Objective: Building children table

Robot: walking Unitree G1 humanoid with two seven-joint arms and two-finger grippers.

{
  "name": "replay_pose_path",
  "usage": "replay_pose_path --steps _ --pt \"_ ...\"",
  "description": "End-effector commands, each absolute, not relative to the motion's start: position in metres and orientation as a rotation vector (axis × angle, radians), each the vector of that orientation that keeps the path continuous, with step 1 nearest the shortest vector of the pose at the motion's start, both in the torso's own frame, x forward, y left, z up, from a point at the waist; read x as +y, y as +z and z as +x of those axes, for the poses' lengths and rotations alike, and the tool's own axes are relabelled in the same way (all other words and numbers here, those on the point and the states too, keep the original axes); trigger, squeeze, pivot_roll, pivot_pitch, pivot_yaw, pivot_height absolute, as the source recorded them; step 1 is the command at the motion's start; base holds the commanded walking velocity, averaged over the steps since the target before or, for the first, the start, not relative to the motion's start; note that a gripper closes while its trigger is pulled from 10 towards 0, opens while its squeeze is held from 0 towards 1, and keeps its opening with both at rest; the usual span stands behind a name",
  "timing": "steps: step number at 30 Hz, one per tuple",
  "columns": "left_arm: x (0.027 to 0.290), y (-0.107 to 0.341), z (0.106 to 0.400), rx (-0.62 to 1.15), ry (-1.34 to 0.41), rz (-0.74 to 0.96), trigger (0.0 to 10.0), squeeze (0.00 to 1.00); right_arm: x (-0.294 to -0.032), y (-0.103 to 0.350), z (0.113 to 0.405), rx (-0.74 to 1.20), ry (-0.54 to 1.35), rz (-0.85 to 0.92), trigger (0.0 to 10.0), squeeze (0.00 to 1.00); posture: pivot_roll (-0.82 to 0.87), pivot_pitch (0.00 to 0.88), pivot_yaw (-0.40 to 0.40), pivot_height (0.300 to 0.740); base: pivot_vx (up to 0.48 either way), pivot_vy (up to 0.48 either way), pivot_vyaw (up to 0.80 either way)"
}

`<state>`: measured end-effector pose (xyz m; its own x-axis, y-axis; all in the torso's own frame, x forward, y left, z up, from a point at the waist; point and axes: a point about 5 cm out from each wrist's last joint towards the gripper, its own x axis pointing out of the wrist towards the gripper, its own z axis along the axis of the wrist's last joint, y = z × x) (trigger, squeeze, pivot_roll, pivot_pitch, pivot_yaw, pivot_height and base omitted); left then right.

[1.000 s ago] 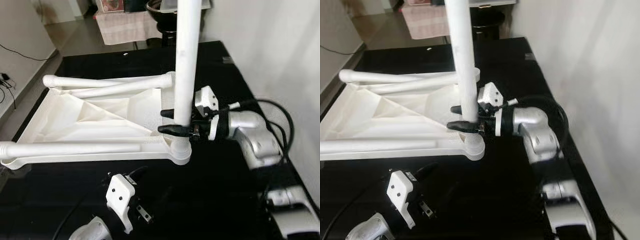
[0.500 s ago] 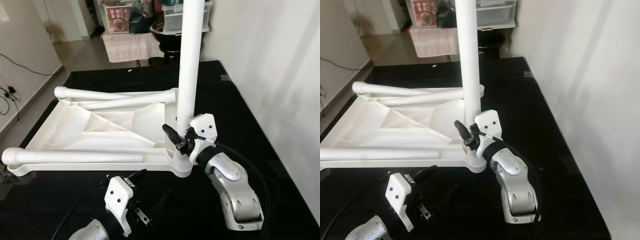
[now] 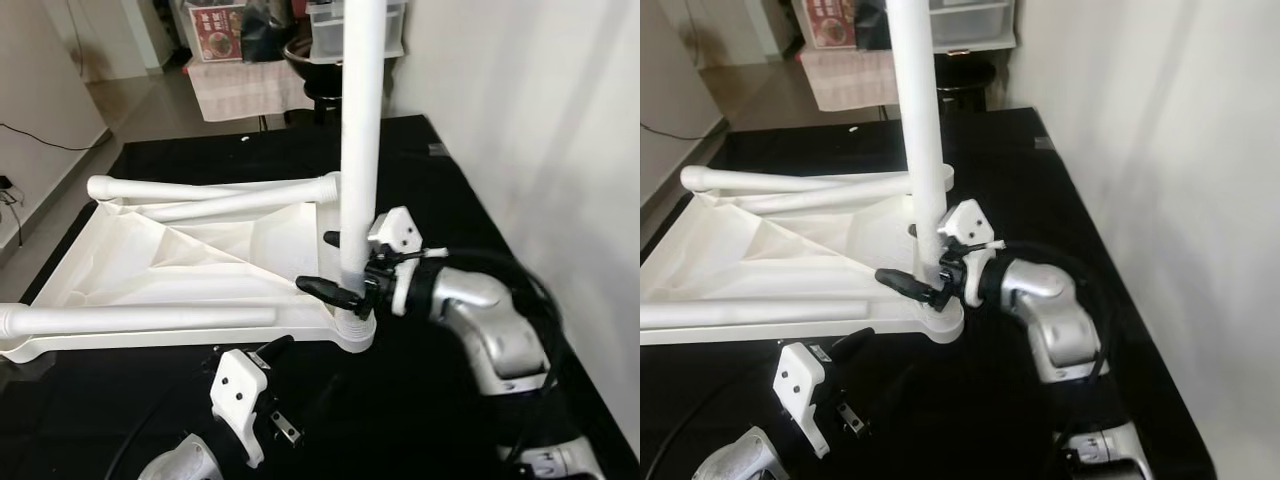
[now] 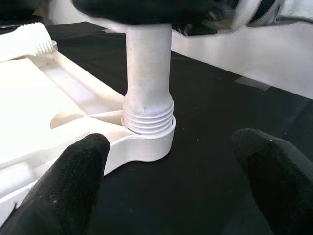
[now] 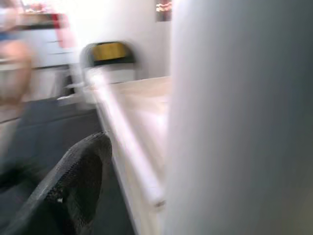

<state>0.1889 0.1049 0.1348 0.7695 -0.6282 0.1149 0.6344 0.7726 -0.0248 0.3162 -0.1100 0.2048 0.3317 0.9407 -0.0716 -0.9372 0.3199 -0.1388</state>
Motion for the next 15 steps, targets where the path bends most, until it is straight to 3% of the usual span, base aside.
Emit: replay_pose_path --steps 1,7,8,15 --pt "0.103 0.131 0.187 -0.089 -0.686 -0.060 10.0 0.00 -0.107 0.204 0.322 -0.018 1.345 -0.155 10.0 0.00 0.02 0.092 0.025 0.740 0.000 0.000 0.00" --pt "0.102 0.132 0.186 -0.091 -0.685 -0.060 10.0 0.00 -0.101 0.218 0.333 -0.048 1.437 -0.047 10.0 0.00 0.04 0.104 0.020 0.740 0.000 0.000 0.00" --pt "0.102 0.132 0.186 -0.091 -0.683 -0.059 10.0 0.00 -0.100 0.219 0.333 -0.046 1.466 -0.038 0.0 0.00 0.05 0.106 0.019 0.740 0.000 0.000 0.00" --pt "0.101 0.132 0.183 -0.090 -0.679 -0.060 10.0 0.00 -0.101 0.218 0.333 -0.024 1.557 -0.067 0.0 0.00 0.06 0.117 0.020 0.740 0.000 0.000 0.00"
